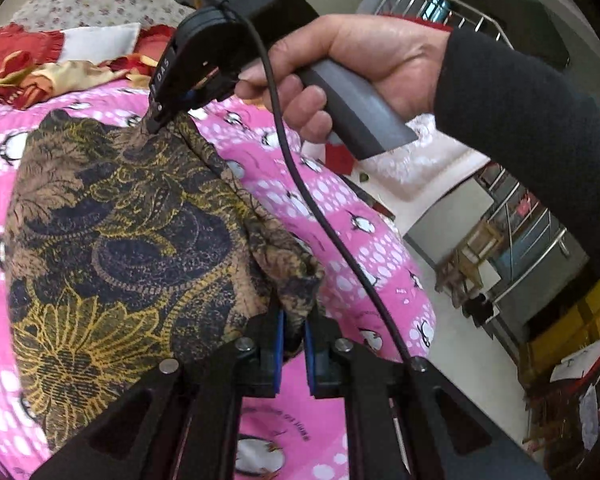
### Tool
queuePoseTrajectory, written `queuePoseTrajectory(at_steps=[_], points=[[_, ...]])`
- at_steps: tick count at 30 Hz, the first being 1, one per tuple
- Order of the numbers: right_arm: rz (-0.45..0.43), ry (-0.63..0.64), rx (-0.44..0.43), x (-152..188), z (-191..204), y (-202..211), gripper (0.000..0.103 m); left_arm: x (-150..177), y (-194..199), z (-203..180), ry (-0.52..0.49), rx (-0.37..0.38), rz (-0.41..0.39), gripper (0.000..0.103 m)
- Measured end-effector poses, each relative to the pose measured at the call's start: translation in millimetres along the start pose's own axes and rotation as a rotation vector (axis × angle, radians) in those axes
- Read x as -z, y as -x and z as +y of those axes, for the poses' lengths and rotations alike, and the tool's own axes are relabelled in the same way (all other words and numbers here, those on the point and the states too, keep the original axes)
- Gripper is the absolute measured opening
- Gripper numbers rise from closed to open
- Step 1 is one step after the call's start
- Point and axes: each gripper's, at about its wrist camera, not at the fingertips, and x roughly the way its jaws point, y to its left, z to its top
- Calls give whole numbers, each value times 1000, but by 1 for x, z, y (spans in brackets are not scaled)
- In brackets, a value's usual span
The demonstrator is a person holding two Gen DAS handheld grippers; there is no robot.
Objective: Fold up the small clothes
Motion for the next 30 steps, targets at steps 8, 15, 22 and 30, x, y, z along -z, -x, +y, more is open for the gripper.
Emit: queuePoseTrajectory(at_steps=[8, 15, 22, 30], points=[[-24, -63, -23, 25, -32, -13, 0, 7, -42, -8, 3, -39, 73, 8], [-51, -137, -13, 36, -45, -21, 4, 12, -45, -4, 24, -34, 84, 13], [-220, -201, -3, 65, -48, 41, 5, 30, -16, -22, 27, 54, 96, 47], [-333, -52, -55, 150, 25, 84, 6, 34, 63, 44, 116, -152, -40, 41]])
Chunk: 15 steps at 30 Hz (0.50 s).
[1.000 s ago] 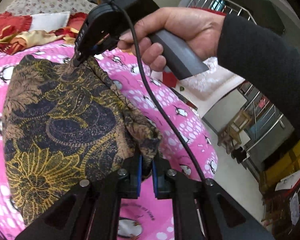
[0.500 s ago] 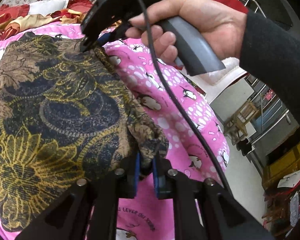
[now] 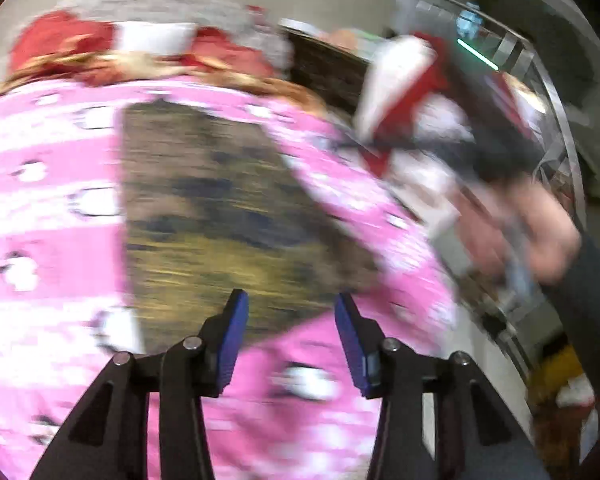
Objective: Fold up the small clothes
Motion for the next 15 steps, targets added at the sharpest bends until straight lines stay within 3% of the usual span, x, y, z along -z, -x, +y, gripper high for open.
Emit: queuePoseTrajectory(at_steps=[1, 2, 5, 8, 11, 15], points=[[-7, 28, -5, 14, 13, 1, 6, -3, -3, 14, 26, -42, 9, 20], [-11, 42, -8, 27, 21, 1, 6, -4, -6, 23, 41, -66, 19, 7], [2, 63, 22, 64, 37, -12, 5, 0, -26, 42, 82, -119, 53, 6], [61, 54, 212, 100, 28, -43, 5, 15, -45, 45, 80, -116, 83, 4], [-31, -94, 144, 122, 6, -40, 6, 16, -44, 44, 82, -116, 83, 4], [19, -144, 125, 116, 0, -37, 6, 0, -32, 37, 40, -81, 91, 4]])
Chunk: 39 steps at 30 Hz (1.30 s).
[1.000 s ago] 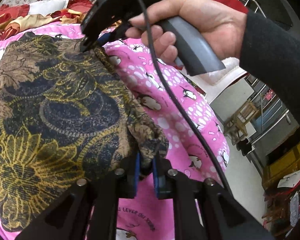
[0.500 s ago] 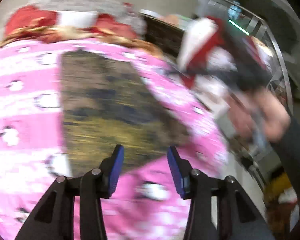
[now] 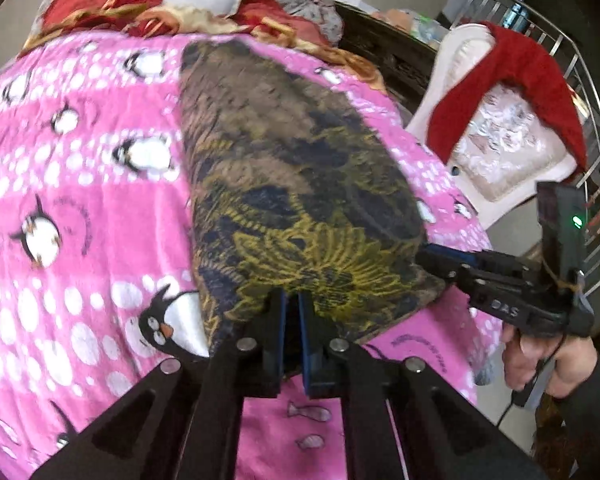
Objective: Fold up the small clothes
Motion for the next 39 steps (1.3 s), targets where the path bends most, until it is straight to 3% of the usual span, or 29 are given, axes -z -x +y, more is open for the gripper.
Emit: queuePoseTrajectory(at_steps=[1, 3, 4, 5, 10, 15, 20, 23, 25, 29, 39], points=[[20, 2, 6, -3, 2, 1, 6, -5, 7, -3, -6, 6, -20, 6], [14, -10, 16, -17, 7, 15, 6, -25, 22, -3, -11, 3, -92, 19], [-21, -10, 18, -21, 12, 24, 6, -36, 25, -3, -11, -7, -117, 32], [-57, -2, 26, -29, 16, 31, 6, -50, 25, -2, -18, -20, -140, 40], [-154, -4, 150, -81, 36, 29, 6, -133, -11, 14, -13, -112, -152, 40], [-160, -183, 213, -127, 38, -5, 6, -175, -51, 23, 66, -181, -160, 40], [-156, -147, 274, -151, 36, -52, 6, -184, -94, 30, 66, -239, -132, 43], [-116, -93, 240, -143, 20, -87, 7, -182, -111, 39, 96, -233, -114, 46], [-170, -87, 183, -132, 11, -85, 8, -178, -117, 40, 94, -226, -139, 52], [-171, -135, 121, -130, 0, -86, 8, -177, -130, 34, 54, -234, -140, 71], [-175, -144, 105, -129, -4, -88, 8, -182, -146, 31, 20, -243, -109, 89]])
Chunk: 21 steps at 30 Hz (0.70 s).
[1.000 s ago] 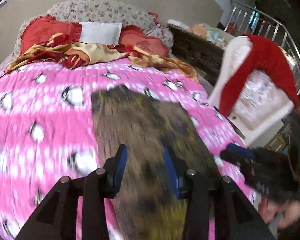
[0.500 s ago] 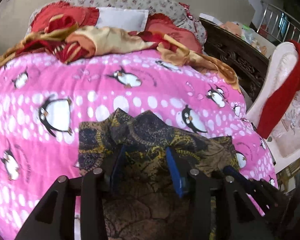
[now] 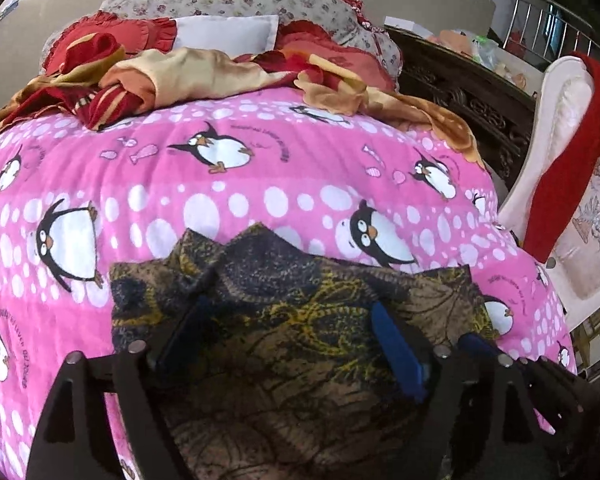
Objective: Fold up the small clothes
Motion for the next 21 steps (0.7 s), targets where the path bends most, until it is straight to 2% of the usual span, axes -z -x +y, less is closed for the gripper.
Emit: queuePoseTrajectory(at_steps=[2, 5, 8, 11, 14, 16, 18, 20, 21], points=[[1, 5, 7, -2, 0, -3, 8, -1, -3, -2, -11, -3, 8, 94], [2, 12, 19, -2, 1, -2, 9, -3, -4, -9, -36, -44, 12, 95], [31, 38, 42, -6, 7, 2, 11, -7, 9, -10, -37, -40, 11, 94], [34, 56, 32, -7, 11, 29, 11, -15, 47, -5, -22, 49, -21, 94], [-25, 91, -25, 4, 16, 65, 11, 1, 95, -2, -86, -4, -90, 94], [-23, 117, -61, 19, 22, 79, 11, 20, 109, 1, -86, 22, -68, 94], [44, 173, -55, 42, 27, 73, 11, 44, 110, 2, -94, 37, -20, 94], [83, 216, -11, 61, 27, 61, 12, 69, 91, -3, -130, 16, 87, 94], [41, 205, -24, 67, 23, 63, 13, 78, 79, -2, -138, 9, 157, 94]])
